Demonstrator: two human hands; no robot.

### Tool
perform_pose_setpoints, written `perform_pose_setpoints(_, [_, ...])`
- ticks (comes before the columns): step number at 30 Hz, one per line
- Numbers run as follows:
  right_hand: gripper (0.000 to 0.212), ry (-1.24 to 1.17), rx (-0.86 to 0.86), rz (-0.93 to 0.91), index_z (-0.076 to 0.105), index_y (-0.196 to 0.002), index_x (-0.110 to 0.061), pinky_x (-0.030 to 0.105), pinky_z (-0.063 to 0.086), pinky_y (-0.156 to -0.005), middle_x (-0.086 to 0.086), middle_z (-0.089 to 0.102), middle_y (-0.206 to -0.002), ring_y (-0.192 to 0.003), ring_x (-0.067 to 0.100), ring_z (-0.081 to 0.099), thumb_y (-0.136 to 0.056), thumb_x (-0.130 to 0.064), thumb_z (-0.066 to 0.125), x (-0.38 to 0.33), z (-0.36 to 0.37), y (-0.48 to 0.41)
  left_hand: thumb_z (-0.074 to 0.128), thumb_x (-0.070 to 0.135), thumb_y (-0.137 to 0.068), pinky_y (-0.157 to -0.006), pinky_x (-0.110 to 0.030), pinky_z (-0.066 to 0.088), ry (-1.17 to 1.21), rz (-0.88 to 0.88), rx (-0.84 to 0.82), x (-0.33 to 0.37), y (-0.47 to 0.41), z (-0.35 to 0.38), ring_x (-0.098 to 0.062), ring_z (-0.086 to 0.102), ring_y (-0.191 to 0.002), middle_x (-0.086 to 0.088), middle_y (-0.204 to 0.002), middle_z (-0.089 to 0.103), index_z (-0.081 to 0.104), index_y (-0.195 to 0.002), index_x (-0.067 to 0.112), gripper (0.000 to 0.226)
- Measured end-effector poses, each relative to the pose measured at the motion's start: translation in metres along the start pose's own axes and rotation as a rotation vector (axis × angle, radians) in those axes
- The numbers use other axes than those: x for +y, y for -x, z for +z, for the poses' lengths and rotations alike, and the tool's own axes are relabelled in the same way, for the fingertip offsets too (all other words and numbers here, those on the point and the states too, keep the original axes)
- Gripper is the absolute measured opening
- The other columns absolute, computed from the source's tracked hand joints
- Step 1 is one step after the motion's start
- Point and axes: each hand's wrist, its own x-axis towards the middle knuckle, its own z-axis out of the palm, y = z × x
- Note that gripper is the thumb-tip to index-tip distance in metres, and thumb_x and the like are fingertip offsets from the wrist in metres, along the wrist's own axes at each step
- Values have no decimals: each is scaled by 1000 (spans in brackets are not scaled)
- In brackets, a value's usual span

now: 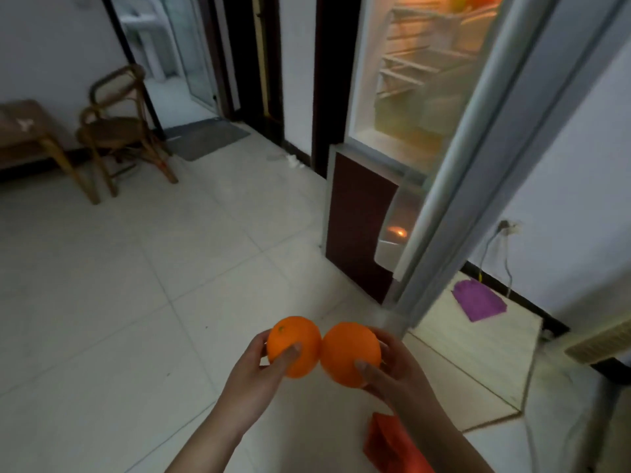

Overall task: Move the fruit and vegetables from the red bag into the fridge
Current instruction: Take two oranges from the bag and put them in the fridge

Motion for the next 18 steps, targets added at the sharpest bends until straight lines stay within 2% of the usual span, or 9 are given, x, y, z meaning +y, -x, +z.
perform_pose_setpoints(2, [55,12,-24,3,55,-110,-28,26,56,-64,-7,61,-108,-84,9,68,-63,-29,84,-7,32,-21,64,47,-82,-88,-34,44,16,-7,51,-3,-10,-31,-6,55,-95,14,-107,54,45,-113,38,38])
perform_pose_setpoints(4, [44,38,-55,-3,54,-108,-27,26,57,-65,-10,60,-104,-81,7,68,-73,-15,76,-13,61,-40,61,42,-86,-93,-36,44,42,-16,95,-6,-19,-60,-10,54,-98,16,-104,52,44,-111,40,30])
perform_pose_setpoints(7, [50,117,-130,-3,52,-110,-32,29,58,-70,-9,58,-112,-91,12,65,-64,-31,74,-18,94,-65,62,41,-86,-92,-35,44,82,-26,153,-9,-28,-94,-6,54,-96,14,-106,53,46,-106,43,26])
perform_pose_setpoints(9, [54,145,-184,-8,51,-109,-35,27,57,-68,-10,55,-115,-95,13,62,-60,-39,74,-20,113,-82,63,44,-84,-91,-34,45,87,-29,188,-9,-32,-113,-5,54,-98,10,-114,53,47,-117,38,38])
perform_pose_setpoints(11, [59,146,-233,-14,52,-109,-35,24,55,-65,-10,56,-115,-94,13,63,-59,-46,83,-25,128,-98,65,50,-80,-92,-34,45,80,-42,221,-6,-38,-128,-10,54,-103,7,-121,52,45,-127,34,53])
perform_pose_setpoints(15, [57,158,-298,-33,52,-110,-35,24,56,-64,-9,55,-117,-95,14,63,-61,-42,81,-31,152,-138,61,45,-83,-94,-34,44,73,-51,253,4,-69,-154,-15,52,-109,6,-125,50,42,-132,32,53])
perform_pose_setpoints(18, [61,156,-299,-34,51,-109,-35,21,55,-61,-13,53,-115,-94,14,62,-55,-46,76,-37,160,-177,60,44,-84,-89,-31,43,59,-43,252,21,-105,-164,-15,51,-110,6,-124,49,41,-131,33,52])
